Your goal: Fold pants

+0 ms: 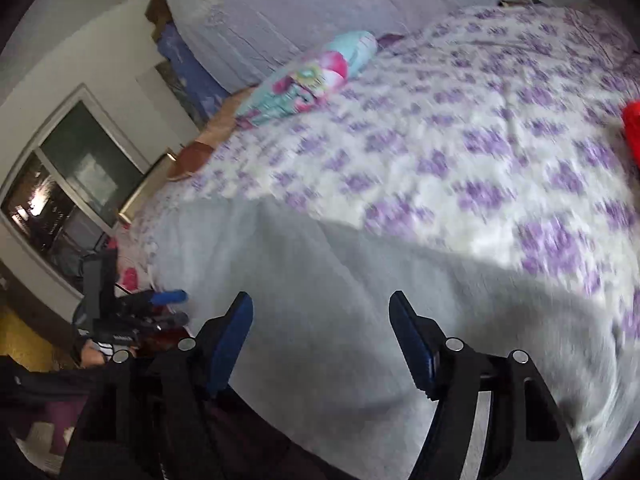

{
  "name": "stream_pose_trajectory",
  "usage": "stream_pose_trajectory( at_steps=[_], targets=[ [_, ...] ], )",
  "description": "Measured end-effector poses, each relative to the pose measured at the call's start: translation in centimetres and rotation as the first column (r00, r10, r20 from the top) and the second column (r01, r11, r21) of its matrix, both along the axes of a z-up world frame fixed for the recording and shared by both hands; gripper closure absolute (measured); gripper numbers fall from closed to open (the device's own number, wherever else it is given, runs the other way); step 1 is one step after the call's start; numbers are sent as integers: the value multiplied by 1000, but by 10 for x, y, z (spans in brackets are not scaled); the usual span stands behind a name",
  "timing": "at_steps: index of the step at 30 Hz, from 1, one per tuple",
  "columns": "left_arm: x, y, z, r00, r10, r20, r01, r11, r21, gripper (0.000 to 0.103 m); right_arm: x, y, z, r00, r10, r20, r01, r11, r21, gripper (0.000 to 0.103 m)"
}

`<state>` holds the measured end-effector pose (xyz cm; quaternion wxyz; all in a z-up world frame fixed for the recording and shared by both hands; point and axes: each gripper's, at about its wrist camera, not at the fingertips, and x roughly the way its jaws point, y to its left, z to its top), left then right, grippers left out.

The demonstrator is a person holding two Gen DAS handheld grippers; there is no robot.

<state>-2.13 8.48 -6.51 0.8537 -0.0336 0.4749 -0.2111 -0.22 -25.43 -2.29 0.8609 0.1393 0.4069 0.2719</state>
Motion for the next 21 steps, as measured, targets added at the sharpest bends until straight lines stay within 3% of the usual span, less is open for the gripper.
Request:
stream_pose_trajectory(
  at_steps=[2, 5, 7, 9, 10, 12, 13, 18, 21],
  targets=[
    [4, -12, 22, 995, -32, 91, 31, 1000, 2, 18, 35, 21, 19, 999, 45, -7, -45, 999, 22, 26],
    [24, -38, 30, 986, -39, 161, 31, 998, 55, 14, 102, 58, 10, 976, 158, -149, -139, 982, 130, 26],
    [42, -45, 14, 993, -18, 120, 7, 996, 87, 14, 143, 87, -15, 937, 216, -273, -180, 972, 152, 26],
    [55, -41, -17, 999, 27, 23, -30, 993, 116, 14, 170, 111, -43, 904, 212, -370, -177, 976, 125, 26],
    [56, -35, -28, 999, 34, 2, -34, 993, 114, 14, 178, 120, -56, 876, 230, -423, -189, 972, 139, 26],
    [47, -34, -31, 1000, 9, 20, -11, 992, 125, 14, 187, 136, -76, 802, 319, -505, -216, 943, 252, 26],
    [46, -32, -31, 1000, 7, 12, -8, 993, 115, 14, 189, 144, -79, 778, 362, -514, -236, 926, 295, 26],
    [48, -15, -29, 1000, -8, -10, 8, 1000, 2, 14, 191, 179, -76, 734, 437, -521, -291, 894, 341, 24],
    [50, -15, -29, 1000, -10, -6, 10, 1000, -5, 14, 196, 192, -79, 747, 419, -517, -288, 904, 317, 24]
  ],
)
